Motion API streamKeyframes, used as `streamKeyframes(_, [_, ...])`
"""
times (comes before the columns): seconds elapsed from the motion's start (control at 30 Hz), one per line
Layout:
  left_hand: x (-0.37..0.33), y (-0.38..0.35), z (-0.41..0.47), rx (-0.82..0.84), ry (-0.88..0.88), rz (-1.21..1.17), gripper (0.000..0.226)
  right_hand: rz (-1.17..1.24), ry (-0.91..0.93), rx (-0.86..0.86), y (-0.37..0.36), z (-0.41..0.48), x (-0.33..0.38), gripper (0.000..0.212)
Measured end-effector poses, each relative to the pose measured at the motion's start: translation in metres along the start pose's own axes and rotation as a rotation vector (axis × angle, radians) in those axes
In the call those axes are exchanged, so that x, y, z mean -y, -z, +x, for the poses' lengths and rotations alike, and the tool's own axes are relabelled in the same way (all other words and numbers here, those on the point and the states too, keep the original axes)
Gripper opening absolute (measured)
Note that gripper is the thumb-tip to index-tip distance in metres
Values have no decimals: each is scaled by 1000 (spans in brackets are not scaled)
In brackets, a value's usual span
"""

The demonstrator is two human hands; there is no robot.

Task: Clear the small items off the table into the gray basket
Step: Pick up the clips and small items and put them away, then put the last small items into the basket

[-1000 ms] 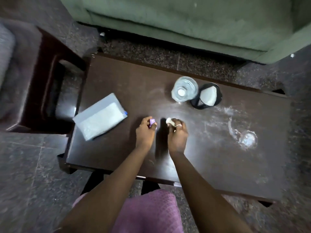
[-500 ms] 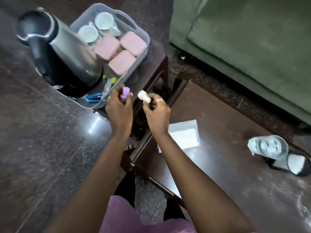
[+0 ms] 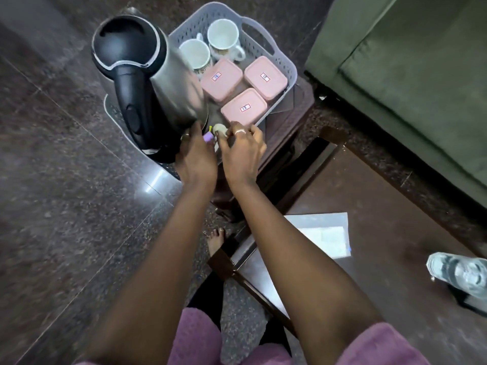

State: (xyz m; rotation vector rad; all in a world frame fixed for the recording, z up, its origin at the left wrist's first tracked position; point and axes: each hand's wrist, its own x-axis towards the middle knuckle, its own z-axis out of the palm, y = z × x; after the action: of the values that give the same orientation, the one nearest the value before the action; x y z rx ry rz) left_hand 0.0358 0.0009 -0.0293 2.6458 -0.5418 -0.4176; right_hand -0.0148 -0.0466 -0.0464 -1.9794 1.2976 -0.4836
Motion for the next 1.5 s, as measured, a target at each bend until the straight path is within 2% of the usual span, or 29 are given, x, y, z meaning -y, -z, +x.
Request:
streamKeyframes(0.13, [0, -4, -24, -91, -59, 82, 35, 67, 24, -156, 10, -19, -30, 19])
streamKeyframes(0.23, [2, -15, -49, -228, -314, 38, 26, 70, -86, -289, 25, -37, -69, 17])
streamKeyframes(0.27, [2, -23, -58, -238, -398, -4, 24, 61, -138, -307, 32, -44, -86, 17])
streamKeyframes(0.33, [-2, -43, -78, -158, -464, -100, 22, 15, -244, -305, 47, -55, -123, 17])
streamKeyframes(0.4, [-6, -68, -97, 23, -400, -161, 24, -56, -355, -268, 62, -68, -161, 20])
streamKeyframes(0.5, [-6, -107, -129, 352, -180, -167, 33, -177, -526, -237, 87, -90, -208, 30])
streamKeyframes(0.57, [-4, -126, -144, 484, -65, -151, 37, -237, -589, -211, 100, -105, -229, 34])
streamKeyframes(0.73, [-1, -151, -166, 565, 102, -92, 47, -331, -644, -80, 116, -125, -259, 43])
streamKeyframes(0.9, [2, -161, -173, 601, 177, -119, 51, -249, -684, -90, 116, -130, -263, 40])
streamKeyframes(1.0, [1, -162, -170, 586, 333, -266, 43, -120, -754, -114, 119, -128, -268, 36])
streamKeyframes(1.07, [0, -162, -169, 584, 374, -324, 37, 67, -870, -156, 121, -125, -272, 28])
streamKeyframes(1.13, [-1, -159, -166, 571, 315, -258, 35, 237, -968, -197, 122, -123, -272, 21])
streamKeyframes(1.27, [-15, -141, -157, 455, 177, -69, 34, 446, -987, -194, 124, -113, -265, 13])
streamKeyframes(1.33, [-30, -122, -150, 351, 47, 18, 30, 581, -976, -249, 126, -99, -253, 9])
streamKeyframes(1.4, [-49, -99, -133, 211, -67, 40, 27, 724, -921, -294, 127, -80, -232, 23])
streamKeyframes(1.5, [-75, -58, -90, 0, -180, 55, 26, 787, -794, -282, 129, -47, -187, 24])
